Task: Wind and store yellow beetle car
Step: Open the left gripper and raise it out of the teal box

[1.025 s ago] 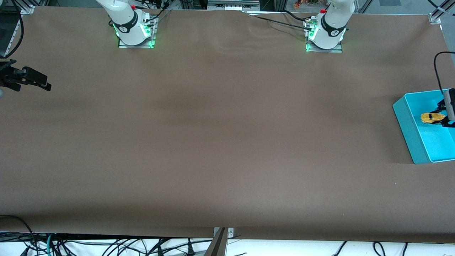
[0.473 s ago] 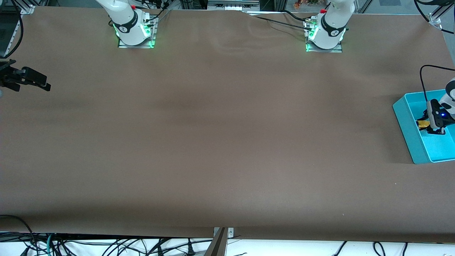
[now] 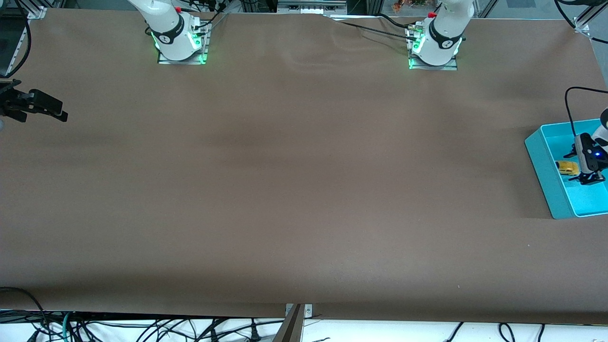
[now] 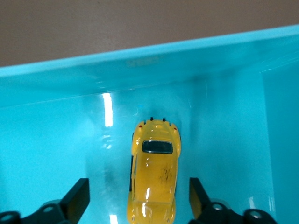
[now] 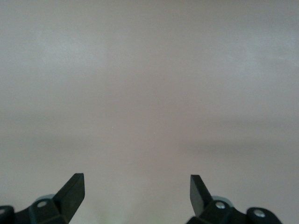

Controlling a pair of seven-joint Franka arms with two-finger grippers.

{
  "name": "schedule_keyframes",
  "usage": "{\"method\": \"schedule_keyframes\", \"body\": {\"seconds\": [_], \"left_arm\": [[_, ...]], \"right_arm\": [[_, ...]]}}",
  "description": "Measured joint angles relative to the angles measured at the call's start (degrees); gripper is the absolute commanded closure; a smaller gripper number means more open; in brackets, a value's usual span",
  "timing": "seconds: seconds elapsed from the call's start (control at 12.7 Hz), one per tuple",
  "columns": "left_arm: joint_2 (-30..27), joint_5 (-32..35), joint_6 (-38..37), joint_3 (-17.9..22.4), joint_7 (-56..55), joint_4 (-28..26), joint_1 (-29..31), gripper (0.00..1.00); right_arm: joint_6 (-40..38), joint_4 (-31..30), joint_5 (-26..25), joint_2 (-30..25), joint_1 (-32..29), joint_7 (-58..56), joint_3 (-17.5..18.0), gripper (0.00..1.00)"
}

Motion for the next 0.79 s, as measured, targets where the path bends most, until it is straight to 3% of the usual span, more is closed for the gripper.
{"method": "schedule_keyframes", "body": {"seconds": [0.32, 0.79], "left_arm": [[-4.3, 0.0, -5.2, -0.2, -6.0, 0.1, -1.4, 0.0], [-13.8, 0.0, -13.7, -0.4, -27.1, 0.4, -9.1, 0.0]], "right_arm": [[0.0, 0.0, 0.0, 0.0, 0.0, 0.0, 0.0, 0.0], [0.0, 0.0, 0.0, 0.0, 0.0, 0.0, -0.1, 0.0]]}}
